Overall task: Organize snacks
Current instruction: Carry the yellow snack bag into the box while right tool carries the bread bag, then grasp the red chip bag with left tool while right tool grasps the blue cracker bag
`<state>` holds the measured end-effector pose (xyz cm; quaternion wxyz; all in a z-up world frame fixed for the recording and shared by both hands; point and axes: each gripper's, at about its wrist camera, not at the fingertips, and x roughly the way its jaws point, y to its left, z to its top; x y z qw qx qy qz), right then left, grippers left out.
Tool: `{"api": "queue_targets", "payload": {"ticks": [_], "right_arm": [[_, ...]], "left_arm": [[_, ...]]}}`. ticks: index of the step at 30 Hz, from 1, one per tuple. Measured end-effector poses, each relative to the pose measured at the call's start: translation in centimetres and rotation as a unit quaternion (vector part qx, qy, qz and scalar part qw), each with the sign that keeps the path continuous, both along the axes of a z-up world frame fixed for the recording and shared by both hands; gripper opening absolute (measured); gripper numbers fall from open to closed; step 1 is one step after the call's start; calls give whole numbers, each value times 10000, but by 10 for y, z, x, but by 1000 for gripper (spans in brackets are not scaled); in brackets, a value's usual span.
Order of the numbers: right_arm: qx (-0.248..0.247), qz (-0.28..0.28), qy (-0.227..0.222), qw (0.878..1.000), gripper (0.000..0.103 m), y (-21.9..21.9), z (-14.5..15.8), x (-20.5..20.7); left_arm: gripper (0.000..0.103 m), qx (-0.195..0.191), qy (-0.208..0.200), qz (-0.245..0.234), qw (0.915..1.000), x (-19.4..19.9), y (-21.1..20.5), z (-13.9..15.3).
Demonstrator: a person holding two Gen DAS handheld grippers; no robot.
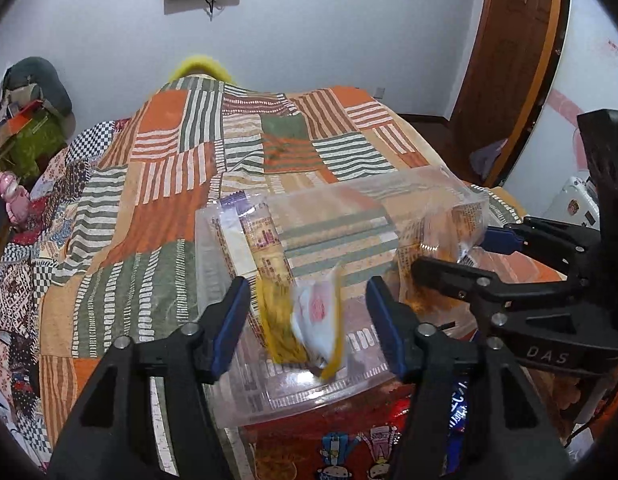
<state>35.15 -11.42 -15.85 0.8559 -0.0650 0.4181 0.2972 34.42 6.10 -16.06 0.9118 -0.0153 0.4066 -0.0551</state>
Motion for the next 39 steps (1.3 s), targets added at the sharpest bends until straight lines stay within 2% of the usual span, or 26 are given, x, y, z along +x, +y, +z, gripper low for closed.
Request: {"api": "queue_targets", "payload": {"ticks": [1,7,13,20,25,32,39], "right_arm": [[-8,2,22,10000,55,0,0,0],[56,-108,-117,9999,68,-10,13,-6],[216,-169,-351,9990,71,-26,37,-23],[317,-204,-505,9980,74,-41,51,-50],[325,-213,-527,9979,75,-46,50,-69],[342,-169,-342,9987,76,-45,36,-86],[313,-86,12,9995,77,-33,13,-90]], "left_arm": [[69,35,-25,10,10000,0,0,1],[73,118,-248,20,9996,-18,1,17],[83,151,-437,25,9989,-46,4,34],[89,149,-475,37,9988,-82,6,42],[92,72,-347,66,9994,-102,7,36],[92,-170,-58,107,9998,-120,8,14],[92,-311,250,126,9991,-122,11,-10]]}}
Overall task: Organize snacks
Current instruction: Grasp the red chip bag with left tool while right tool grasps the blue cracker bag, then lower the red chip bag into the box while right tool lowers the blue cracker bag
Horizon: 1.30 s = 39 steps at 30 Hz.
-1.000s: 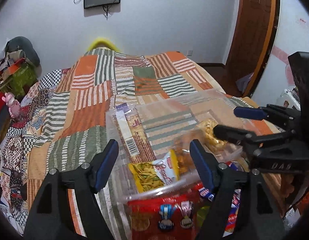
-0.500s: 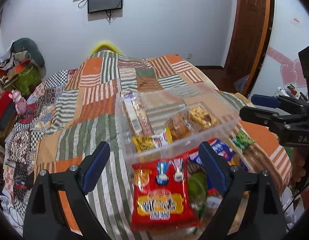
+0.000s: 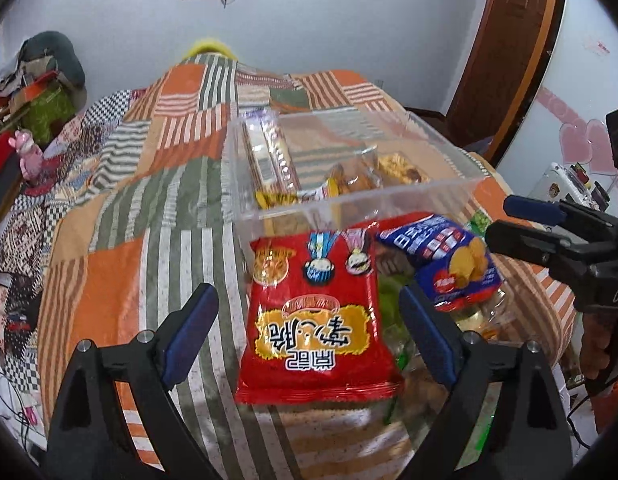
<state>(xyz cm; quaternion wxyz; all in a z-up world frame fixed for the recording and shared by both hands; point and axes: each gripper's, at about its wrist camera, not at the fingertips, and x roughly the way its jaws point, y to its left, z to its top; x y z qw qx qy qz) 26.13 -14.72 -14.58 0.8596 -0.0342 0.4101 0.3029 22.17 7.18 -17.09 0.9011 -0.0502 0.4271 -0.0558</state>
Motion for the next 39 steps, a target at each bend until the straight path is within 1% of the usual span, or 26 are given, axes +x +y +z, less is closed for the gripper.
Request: {"api": "queue_targets", "payload": {"ticks": [3,8,11,17,20,21,22,25,28,29,32,35,39], "right_arm": [[-12,11,134,9999,77,0,-9,-3],[26,13,402,9992,77,4,-23,2],[2,9,451,9990,77,7,-28,4],[-54,38,530,9986,77,11,-36,7],[-31,68,592,9982,74,12,-40,8],[-14,94,614,9981,70,12,-40,8],[8,129,630,9979,67,12,-41,7],[7,185,598,9980,63,13,-40,5],[-19,218,555,9982,57,13,-39,3],[-20,234,535,9983,56,13,-39,2],[-29,231,441,9988,50,13,-35,-2],[-79,180,336,9992,49,12,-32,-7],[-29,127,319,9994,48,6,-28,-12]], "left_arm": [[92,-90,128,37,9999,3,2,-10],[92,-192,304,69,9993,10,1,-24],[92,-188,383,43,9991,16,0,-32],[92,-358,449,20,9983,20,2,-42],[87,-395,468,43,9981,20,3,-45],[82,-426,508,30,9978,20,3,-46],[81,-423,514,33,9978,20,3,-47],[73,-388,447,34,9982,18,2,-44],[69,-366,387,12,9986,13,0,-40],[69,-359,371,7,9987,11,0,-38],[69,-317,321,-16,9990,7,-3,-33],[68,-261,256,-31,9993,3,-5,-28],[68,-191,123,-15,9997,-4,-5,-18]]}}
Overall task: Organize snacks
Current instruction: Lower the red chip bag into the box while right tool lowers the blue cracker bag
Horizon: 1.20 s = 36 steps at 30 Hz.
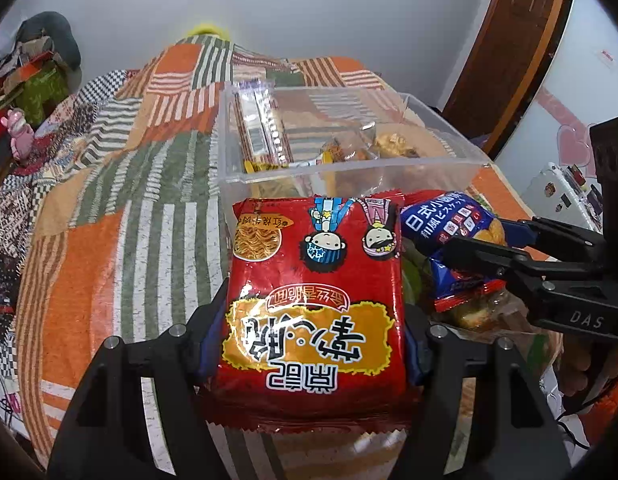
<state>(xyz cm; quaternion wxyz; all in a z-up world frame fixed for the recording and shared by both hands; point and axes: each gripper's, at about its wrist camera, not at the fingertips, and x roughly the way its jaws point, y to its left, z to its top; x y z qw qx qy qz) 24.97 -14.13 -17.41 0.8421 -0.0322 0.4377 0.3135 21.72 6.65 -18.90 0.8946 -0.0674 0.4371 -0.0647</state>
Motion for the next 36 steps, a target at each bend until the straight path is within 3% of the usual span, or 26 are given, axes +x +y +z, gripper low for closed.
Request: {"api": "queue_targets", "payload": {"ticks": [12,22,36], "right_arm": [[297,-127,-426,9986,48,-18,43,-4],[484,-397,-836,9945,48,-25,69,19],[369,-799,-836,9926,48,-25,59,72]], "left_arm": [[68,134,-569,41,9983,-3,1,47],[68,263,-979,18,9948,30,-6,77],[68,285,-790,16,9965,94,-10,63]]}}
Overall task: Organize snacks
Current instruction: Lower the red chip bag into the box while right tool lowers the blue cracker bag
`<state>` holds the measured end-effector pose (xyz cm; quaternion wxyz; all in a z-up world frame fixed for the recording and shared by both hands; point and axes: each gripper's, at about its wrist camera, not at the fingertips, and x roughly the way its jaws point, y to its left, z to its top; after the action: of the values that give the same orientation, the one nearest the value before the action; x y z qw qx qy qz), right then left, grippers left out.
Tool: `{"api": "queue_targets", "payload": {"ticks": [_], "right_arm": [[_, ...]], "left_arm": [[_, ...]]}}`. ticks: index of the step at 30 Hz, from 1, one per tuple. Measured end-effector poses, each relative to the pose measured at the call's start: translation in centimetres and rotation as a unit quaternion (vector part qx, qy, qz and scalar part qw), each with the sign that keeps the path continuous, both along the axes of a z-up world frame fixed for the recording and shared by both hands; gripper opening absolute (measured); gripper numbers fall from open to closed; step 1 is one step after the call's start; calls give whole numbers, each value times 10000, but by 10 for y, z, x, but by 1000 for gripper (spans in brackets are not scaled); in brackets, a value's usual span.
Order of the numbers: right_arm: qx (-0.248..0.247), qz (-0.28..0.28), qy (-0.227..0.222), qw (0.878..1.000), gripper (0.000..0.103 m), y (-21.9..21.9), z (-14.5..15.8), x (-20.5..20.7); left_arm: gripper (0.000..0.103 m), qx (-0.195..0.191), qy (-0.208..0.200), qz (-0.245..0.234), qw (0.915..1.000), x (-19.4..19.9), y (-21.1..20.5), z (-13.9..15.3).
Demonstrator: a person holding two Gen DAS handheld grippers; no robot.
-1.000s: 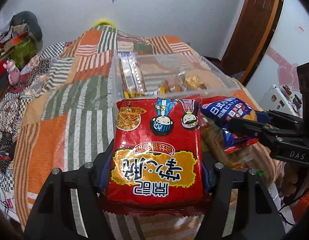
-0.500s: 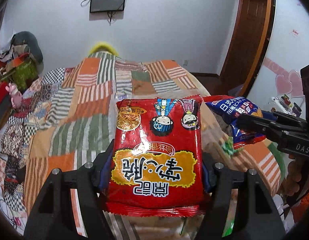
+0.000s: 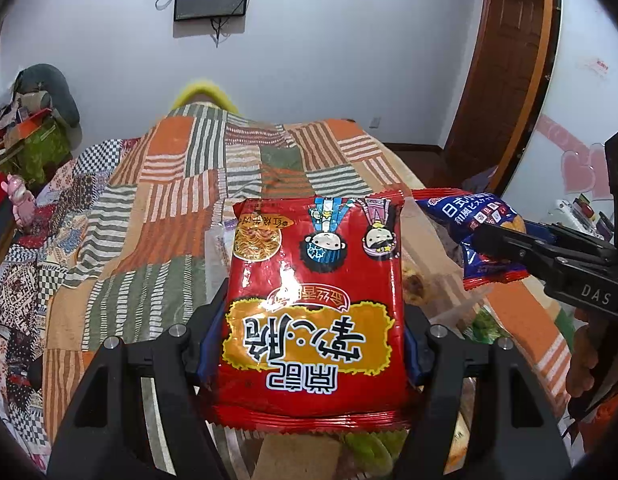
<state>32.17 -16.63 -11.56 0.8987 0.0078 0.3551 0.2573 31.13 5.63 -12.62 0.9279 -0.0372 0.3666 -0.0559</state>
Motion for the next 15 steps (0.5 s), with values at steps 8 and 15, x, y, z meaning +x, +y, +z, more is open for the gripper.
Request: {"api": "queue_targets", "payload": {"ticks": [8,15], "right_arm": [[-151,130,234,9995,48,14,-19,22],[-394,296,429,9979,49,28,-34,39]], "left_arm": [[68,-66,315,71,9995,32,6,-22],[68,-18,518,77,9986,51,6,-38]]}}
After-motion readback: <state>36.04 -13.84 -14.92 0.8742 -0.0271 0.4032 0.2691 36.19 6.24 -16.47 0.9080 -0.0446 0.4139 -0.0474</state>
